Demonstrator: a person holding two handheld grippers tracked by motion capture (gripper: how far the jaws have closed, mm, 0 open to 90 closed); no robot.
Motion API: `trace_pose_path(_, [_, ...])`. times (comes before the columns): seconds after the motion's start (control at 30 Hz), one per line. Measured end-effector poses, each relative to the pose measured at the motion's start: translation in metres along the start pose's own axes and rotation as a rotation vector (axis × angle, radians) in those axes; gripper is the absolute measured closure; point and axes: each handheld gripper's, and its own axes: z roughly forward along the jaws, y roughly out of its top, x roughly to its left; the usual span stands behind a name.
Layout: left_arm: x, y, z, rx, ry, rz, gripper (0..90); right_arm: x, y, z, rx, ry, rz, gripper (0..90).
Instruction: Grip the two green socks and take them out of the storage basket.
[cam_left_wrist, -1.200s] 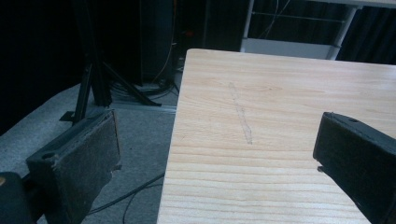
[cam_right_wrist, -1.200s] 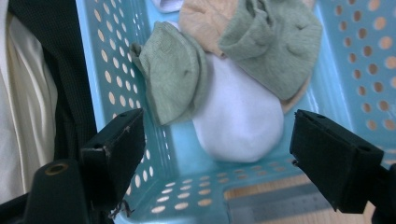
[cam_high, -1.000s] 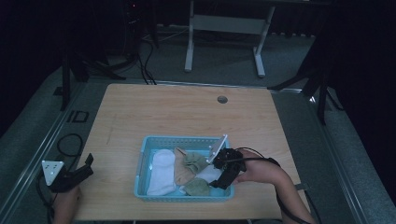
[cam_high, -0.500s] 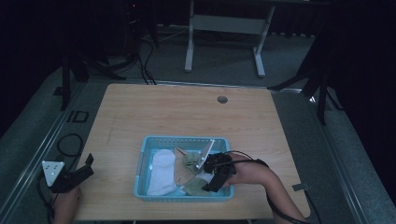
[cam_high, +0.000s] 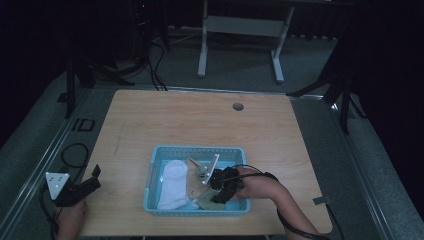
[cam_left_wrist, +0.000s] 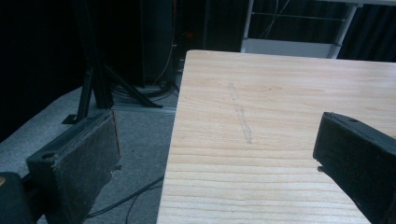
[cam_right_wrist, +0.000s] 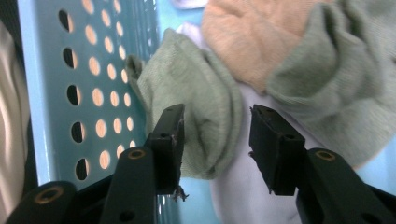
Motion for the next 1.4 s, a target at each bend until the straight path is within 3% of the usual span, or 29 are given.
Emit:
trace_pose_path(0.13, [0.0,0.0,0.0,0.003,-0.001,0.0,0.4,0.002,0.001,0.003,0.013,-0.003,-0.045,62.8])
trace_pose_path(0.17, [0.001,0.0,0.0,0.008,-0.002,-0.002,0.3,0.006,0.001,0.003,0.036,-0.016,-0.098,74.9])
trace_pose_path(0.27, [0.001,0.0,0.001,0.008,-0.001,-0.003,0.3,0.009,0.001,0.0,0.031,-0.035,-0.127,78.7])
trace_pose_path(0.67, [0.001,0.001,0.001,0.011,-0.004,-0.01,0.3,0.009,0.003,-0.016,-0.019,-0.069,-0.122,79.3])
trace_pose_path(0.87, [0.001,0.001,0.001,0.011,-0.004,-0.009,0.3,0.01,0.002,-0.025,-0.028,-0.064,-0.11,79.3])
trace_pose_path(1.4, [0.001,0.001,0.001,0.011,-0.003,-0.01,0.3,0.016,-0.001,-0.075,-0.086,-0.079,-0.114,79.3])
